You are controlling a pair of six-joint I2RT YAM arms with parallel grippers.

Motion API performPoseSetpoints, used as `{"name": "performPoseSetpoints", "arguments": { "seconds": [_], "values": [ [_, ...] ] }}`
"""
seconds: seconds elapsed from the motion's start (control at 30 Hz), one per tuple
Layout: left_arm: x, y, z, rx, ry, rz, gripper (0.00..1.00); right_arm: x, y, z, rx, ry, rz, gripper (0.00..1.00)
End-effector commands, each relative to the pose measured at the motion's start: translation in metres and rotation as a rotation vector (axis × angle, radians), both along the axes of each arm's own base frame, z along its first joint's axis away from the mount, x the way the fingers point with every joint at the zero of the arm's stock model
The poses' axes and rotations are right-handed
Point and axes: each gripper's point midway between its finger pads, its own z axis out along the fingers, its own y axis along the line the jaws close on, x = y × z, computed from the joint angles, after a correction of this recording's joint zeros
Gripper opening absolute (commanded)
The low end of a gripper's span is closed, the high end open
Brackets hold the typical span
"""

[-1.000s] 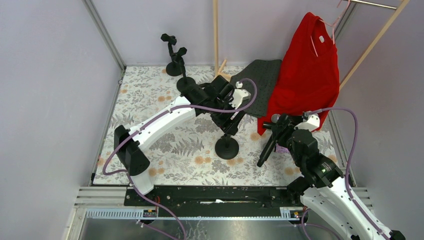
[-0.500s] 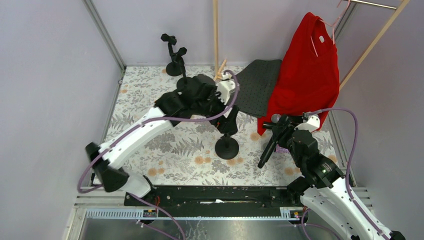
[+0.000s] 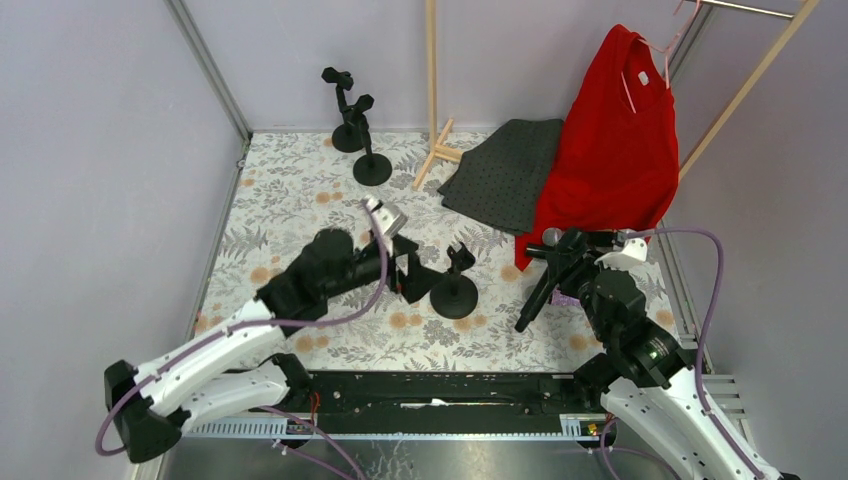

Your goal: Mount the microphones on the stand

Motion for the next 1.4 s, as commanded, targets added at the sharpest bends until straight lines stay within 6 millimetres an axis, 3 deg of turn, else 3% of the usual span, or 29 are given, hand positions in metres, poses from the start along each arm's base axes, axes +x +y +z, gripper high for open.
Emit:
{"name": "performPoseSetpoints", "arguments": {
  "seconds": [0.0,0.17,0.53,1.0,1.37],
  "values": [
    [-0.010,0.012,0.059,-0.376,-0.225,0.033,0.99,0.006,0.001,0.027,0.019,-0.126,0.013,0.02],
    [-0.016,0.024,0.037,-0.408,-0.287,0.043,0.99,0.005,-0.002,0.031,-0.002,-0.164,0.013,0.02],
    [-0.016,0.005,-0.006,-0.364,-0.493,-0.001,0.99,0.007,0.002,0.034,-0.005,-0.194,0.034,0.00],
    [0.015,-0.013,-0.027,-0.357,-0.553,0.103,0.94,0.015,0.012,0.042,-0.034,-0.209,0.071,0.00],
    [0.028,-0.040,-0.031,-0.431,-0.511,0.097,0.77,0.011,0.021,0.060,-0.047,-0.298,0.149,0.00]
  ]
}}
